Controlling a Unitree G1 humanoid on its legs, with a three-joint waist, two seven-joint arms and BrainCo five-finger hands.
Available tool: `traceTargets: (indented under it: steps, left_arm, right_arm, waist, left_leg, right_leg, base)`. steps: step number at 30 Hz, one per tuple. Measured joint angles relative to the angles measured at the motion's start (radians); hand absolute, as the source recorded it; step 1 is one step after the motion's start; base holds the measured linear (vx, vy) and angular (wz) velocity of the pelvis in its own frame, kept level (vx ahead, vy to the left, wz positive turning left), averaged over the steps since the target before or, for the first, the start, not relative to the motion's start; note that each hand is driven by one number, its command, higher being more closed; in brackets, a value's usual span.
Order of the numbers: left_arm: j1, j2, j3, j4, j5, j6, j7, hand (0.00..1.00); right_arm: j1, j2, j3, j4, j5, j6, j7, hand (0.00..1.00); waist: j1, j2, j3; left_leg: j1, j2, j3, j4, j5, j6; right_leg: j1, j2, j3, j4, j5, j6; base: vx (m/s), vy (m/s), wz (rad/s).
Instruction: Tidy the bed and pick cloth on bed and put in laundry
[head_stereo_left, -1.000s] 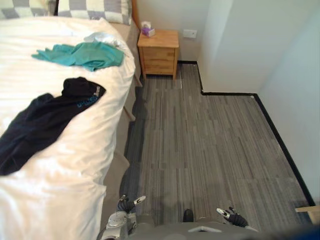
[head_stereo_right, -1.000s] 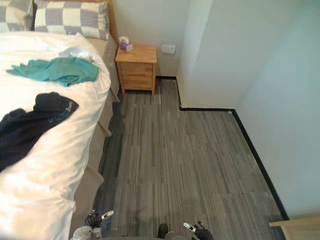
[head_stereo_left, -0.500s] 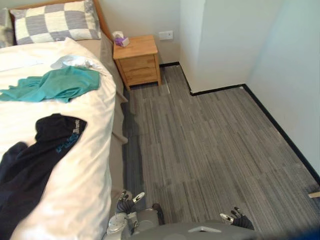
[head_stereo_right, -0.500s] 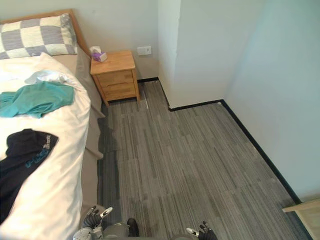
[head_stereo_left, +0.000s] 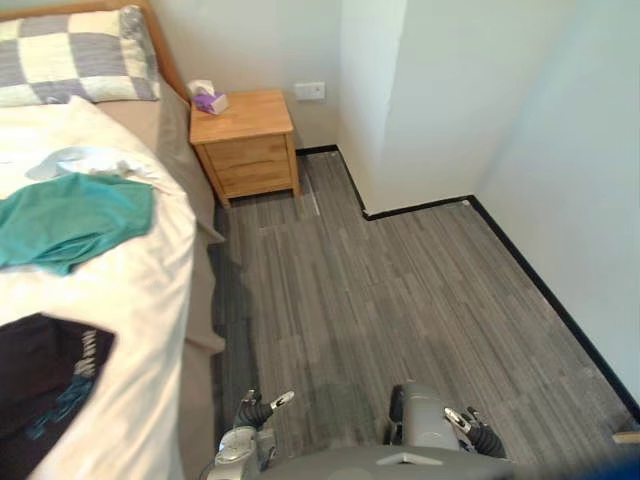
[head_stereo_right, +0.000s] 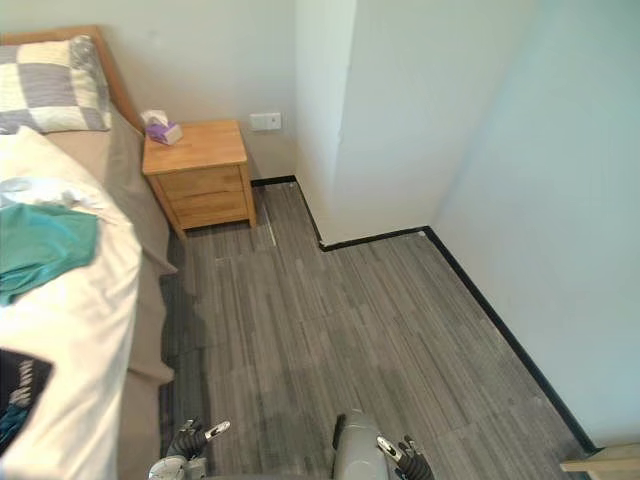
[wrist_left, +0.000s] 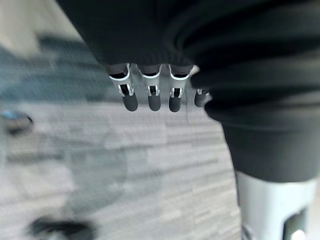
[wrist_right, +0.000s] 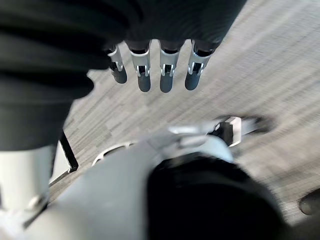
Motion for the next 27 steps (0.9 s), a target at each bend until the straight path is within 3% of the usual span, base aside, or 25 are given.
traceTargets:
  steps: [1, 2, 3, 5, 7, 8, 10, 11, 12, 13, 16, 17, 19, 21, 22, 23, 24, 26, 27]
  left_arm:
    - [-0.008, -0.024, -0.01, 0.004, 0.012, -0.004, -0.007, 0.0]
    - [-0.007, -0.029, -0.01, 0.005, 0.019, -0.005, -0.007, 0.0]
    - [-0.007, -0.034, -0.011, 0.008, 0.039, -0.005, -0.007, 0.0]
    - [-0.001, -0.033, -0.002, 0.012, 0.049, -0.004, -0.005, 0.0]
    - [0.011, -0.032, 0.012, 0.011, 0.049, -0.005, -0.001, 0.0]
    - [0.013, -0.033, 0.017, 0.01, 0.049, -0.005, 0.0, 0.0]
    - [0.02, -0.038, 0.047, 0.003, 0.045, -0.003, 0.006, 0.0]
    - [0.027, -0.04, 0.061, -0.015, 0.032, -0.003, 0.019, 0.0]
    - [0.032, -0.049, 0.087, -0.031, 0.024, -0.004, 0.023, 0.0]
    - [0.038, -0.062, 0.134, -0.052, 0.023, -0.012, 0.023, 0.0]
    - [0.047, -0.058, 0.176, -0.094, 0.028, -0.011, 0.021, 0.0]
    - [0.05, -0.055, 0.175, -0.109, 0.027, -0.011, 0.018, 0.0]
    - [0.046, -0.049, 0.179, -0.127, 0.027, -0.022, -0.003, 0.0]
    - [0.04, -0.053, 0.185, -0.127, 0.027, -0.017, -0.024, 0.0]
    - [0.04, -0.057, 0.189, -0.127, 0.027, -0.011, -0.039, 0.0]
    - [0.032, -0.047, 0.195, -0.124, 0.027, -0.005, -0.046, 0.0]
    - [0.024, -0.044, 0.194, -0.125, 0.027, 0.004, -0.052, 0.0]
    - [0.022, -0.046, 0.199, -0.125, 0.026, 0.023, -0.055, 0.0]
    - [0.021, -0.037, 0.192, -0.124, 0.026, 0.034, -0.062, 0.0]
  right_arm:
    - [-0.008, -0.007, -0.006, 0.007, 0.01, -0.006, -0.005, 0.0]
    - [-0.009, 0.0, -0.016, 0.011, 0.019, -0.009, -0.005, 0.0]
    - [-0.008, 0.005, -0.03, 0.012, 0.021, -0.015, -0.005, 0.0]
    - [0.006, 0.015, -0.025, 0.008, 0.026, -0.018, -0.005, 0.0]
    - [0.011, 0.014, -0.025, 0.011, 0.025, -0.016, -0.003, 0.0]
    - [0.011, 0.014, -0.025, 0.011, 0.025, -0.015, -0.003, 0.0]
    - [0.012, 0.01, -0.027, 0.009, 0.018, -0.01, -0.003, 0.0]
    - [0.012, 0.001, -0.029, 0.008, 0.002, -0.003, -0.001, 0.0]
    - [0.012, -0.008, -0.031, 0.008, -0.013, 0.001, -0.001, 0.0]
    - [0.01, -0.025, -0.027, 0.008, -0.042, 0.009, -0.001, 0.0]
    - [0.008, -0.032, -0.027, 0.009, -0.064, 0.038, -0.003, 0.0]
    - [0.007, -0.033, -0.026, 0.01, -0.063, 0.046, -0.003, 0.0]
    - [-0.011, -0.031, -0.028, 0.009, -0.062, 0.052, 0.006, 0.0]
    - [-0.027, -0.031, -0.035, 0.008, -0.062, 0.049, 0.032, 0.0]
    - [-0.026, -0.028, -0.047, 0.02, -0.064, 0.044, 0.051, 0.0]
    - [-0.035, -0.015, -0.057, 0.03, -0.063, 0.044, 0.054, 0.0]
    - [-0.042, 0.006, -0.066, 0.027, -0.062, 0.031, 0.071, 0.0]
    - [-0.054, 0.019, -0.07, 0.017, -0.062, 0.004, 0.084, 0.0]
    - [-0.064, 0.031, -0.071, 0.022, -0.063, 0.003, 0.082, 0.0]
  waist:
    - [0.011, 0.018, 0.013]
    - [0.012, 0.017, 0.017]
    - [0.006, 0.021, 0.025]
    - [0.002, 0.01, 0.022]
    - [0.004, 0.01, 0.007]
    - [0.004, 0.013, 0.006]
    - [-0.005, 0.023, 0.0]
    - [-0.007, 0.037, -0.002]
    - [-0.004, 0.052, 0.002]
    - [0.008, 0.062, 0.005]
    - [0.031, 0.064, 0.008]
    - [0.041, 0.061, 0.007]
    - [0.069, 0.049, 0.006]
    - [0.084, 0.046, 0.007]
    - [0.094, 0.04, 0.004]
    - [0.089, 0.017, -0.005]
    - [0.085, 0.013, -0.01]
    - [0.106, 0.01, -0.009]
    - [0.109, -0.002, -0.009]
  left_leg:
    - [-0.002, -0.016, -0.05, -0.017, -0.003, -0.014]
    - [-0.002, -0.038, -0.071, -0.021, -0.001, -0.015]
    - [0.001, -0.063, -0.083, -0.035, 0.048, -0.014]
    - [0.03, -0.057, -0.043, -0.022, 0.069, -0.014]
    - [0.034, -0.034, -0.047, 0.023, 0.06, -0.029]
    - [0.029, -0.029, -0.051, 0.051, 0.059, -0.03]
    - [-0.046, 0.011, -0.084, 0.215, 0.061, -0.033]
    - [-0.133, 0.052, -0.126, 0.409, 0.087, -0.067]
    - [-0.199, 0.083, -0.159, 0.551, 0.147, -0.085]
    - [-0.327, 0.133, -0.198, 0.813, 0.228, -0.087]
    - [-0.498, 0.142, -0.195, 1.032, 0.123, -0.055]
    - [-0.534, 0.131, -0.175, 1.015, 0.1, -0.054]
    - [-0.622, 0.076, -0.046, 0.8, 0.041, -0.001]
    - [-0.624, 0.006, 0.081, 0.501, 0.09, 0.054]
    - [-0.601, -0.038, 0.14, 0.336, 0.194, 0.182]
    - [-0.581, -0.07, 0.164, 0.313, 0.221, 0.195]
    - [-0.571, -0.085, 0.168, 0.271, 0.227, 0.219]
    - [-0.539, -0.093, 0.18, 0.231, 0.228, 0.219]
    - [-0.515, -0.102, 0.212, 0.233, 0.227, 0.22]
  right_leg:
    - [0.009, 0.008, -0.003, 0.005, -0.014, -0.008]
    - [0.011, 0.001, -0.001, 0.022, -0.027, -0.008]
    - [0.008, -0.006, 0.002, 0.081, -0.049, -0.012]
    - [0.003, -0.016, 0.016, 0.18, -0.115, -0.02]
    - [0.048, 0.001, 0.005, 0.153, -0.218, -0.021]
    - [0.056, 0.009, 0.001, 0.148, -0.226, -0.022]
    - [0.098, 0.027, -0.021, 0.119, -0.243, -0.027]
    - [0.137, 0.05, -0.035, 0.085, -0.25, -0.029]
    - [0.181, 0.071, -0.05, 0.054, -0.255, -0.034]
    - [0.264, 0.106, -0.057, -0.014, -0.264, -0.057]
    - [0.422, 0.119, -0.07, -0.125, -0.27, -0.071]
    - [0.46, 0.115, -0.072, -0.161, -0.265, -0.063]
    - [0.541, 0.076, -0.067, -0.234, -0.247, -0.024]
    - [0.589, 0.038, -0.074, -0.266, -0.248, 0.017]
    - [0.615, 0.022, -0.073, -0.267, -0.264, 0.058]
    - [0.627, -0.009, -0.077, -0.268, -0.262, 0.075]
    - [0.606, -0.017, -0.081, -0.26, -0.22, 0.089]
    - [0.626, -0.008, -0.084, -0.357, -0.184, 0.082]
    - [0.653, -0.005, -0.084, -0.416, -0.092, 0.084]
  base:
    - [0.43, -0.246, 0.24]
    - [0.33, -0.172, 0.06]
    - [0.22, -0.131, 0.12]
    - [0.27, -0.168, 0.21]
    - [0.32, -0.199, 0.07]
    - [0.33, -0.189, 0.05]
    - [0.23, -0.132, 0.11]
    - [0.2, -0.113, 0.21]
    - [0.35, -0.15, 0.28]
    - [0.32, -0.11, 0.2]
    - [0.37, -0.044, 0.08]
    - [0.36, 0.027, -0.17]
    - [0.48, 0.107, -0.26]
    - [0.5, 0.165, -0.18]
    - [0.44, 0.152, 0.05]
    - [0.53, 0.156, 0.28]
    - [0.48, 0.167, 0.22]
    - [0.42, 0.196, -0.02]
    - [0.32, 0.132, 0.03]
